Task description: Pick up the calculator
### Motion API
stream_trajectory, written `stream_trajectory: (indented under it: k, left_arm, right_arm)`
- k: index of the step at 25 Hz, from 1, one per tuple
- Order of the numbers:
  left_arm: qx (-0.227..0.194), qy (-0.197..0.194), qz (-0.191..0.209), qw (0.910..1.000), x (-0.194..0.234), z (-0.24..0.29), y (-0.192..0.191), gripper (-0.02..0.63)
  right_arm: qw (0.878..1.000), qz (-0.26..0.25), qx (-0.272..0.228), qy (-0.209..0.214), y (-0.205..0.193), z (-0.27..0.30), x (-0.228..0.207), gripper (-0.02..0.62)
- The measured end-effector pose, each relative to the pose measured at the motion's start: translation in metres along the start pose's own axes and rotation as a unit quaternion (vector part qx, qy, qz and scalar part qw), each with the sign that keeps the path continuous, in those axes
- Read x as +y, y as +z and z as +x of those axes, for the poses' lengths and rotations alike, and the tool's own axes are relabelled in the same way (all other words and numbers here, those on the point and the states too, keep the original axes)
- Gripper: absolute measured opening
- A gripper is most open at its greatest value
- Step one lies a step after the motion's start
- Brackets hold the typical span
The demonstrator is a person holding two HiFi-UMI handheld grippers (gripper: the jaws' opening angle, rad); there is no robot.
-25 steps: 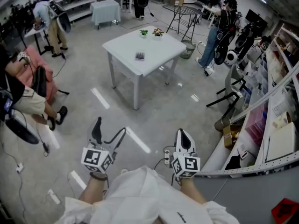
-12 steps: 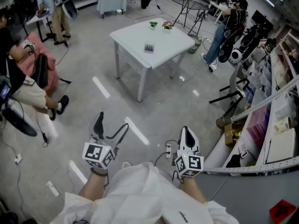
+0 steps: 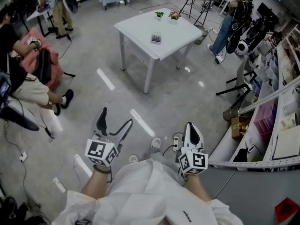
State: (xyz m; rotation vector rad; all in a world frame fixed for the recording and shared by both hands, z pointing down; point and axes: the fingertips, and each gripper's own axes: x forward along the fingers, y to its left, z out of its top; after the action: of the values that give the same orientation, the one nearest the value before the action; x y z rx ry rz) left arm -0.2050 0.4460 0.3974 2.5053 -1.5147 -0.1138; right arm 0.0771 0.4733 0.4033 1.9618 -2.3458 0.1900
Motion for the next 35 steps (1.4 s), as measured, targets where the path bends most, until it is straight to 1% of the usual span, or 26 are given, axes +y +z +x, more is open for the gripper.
stream_trajectory:
  k: [7,13,20,27,31,35]
  left_arm:
    - [0.016,-0.008,0.003,0.9998,-0.002,0.018,-0.004,0.459]
    - [0.024,-0.002,0.009,0.9997,0.006,0.052,-0.004,0.459]
    - [0.027,-0.002,0.009,0.9996,0.008,0.127,-0.002,0.459]
    - [0.029,-0.001,0.012,0.9995,0.009,0.208,0.012,0.459]
    - [0.033,0.003,0.010,0.9994,0.007,0.247,0.014,0.459]
    - [0.033,0.007,0.006,0.9994,0.003,0.280,0.014,0.459]
  right_arm:
    - [1.000,0.009,0.004,-0.001,-0.004,0.016,-0.003,0.017]
    - [1.000,0.014,0.006,0.001,-0.005,0.047,-0.020,0.017]
    - [1.000,0.019,0.009,0.009,-0.003,0.109,-0.058,0.017]
    - [1.000,0.019,0.002,0.023,0.020,0.182,-0.095,0.017]
    - [0.999,0.020,0.002,0.032,0.027,0.213,-0.117,0.017]
    - [0.999,0.021,0.008,0.036,0.025,0.238,-0.140,0.017]
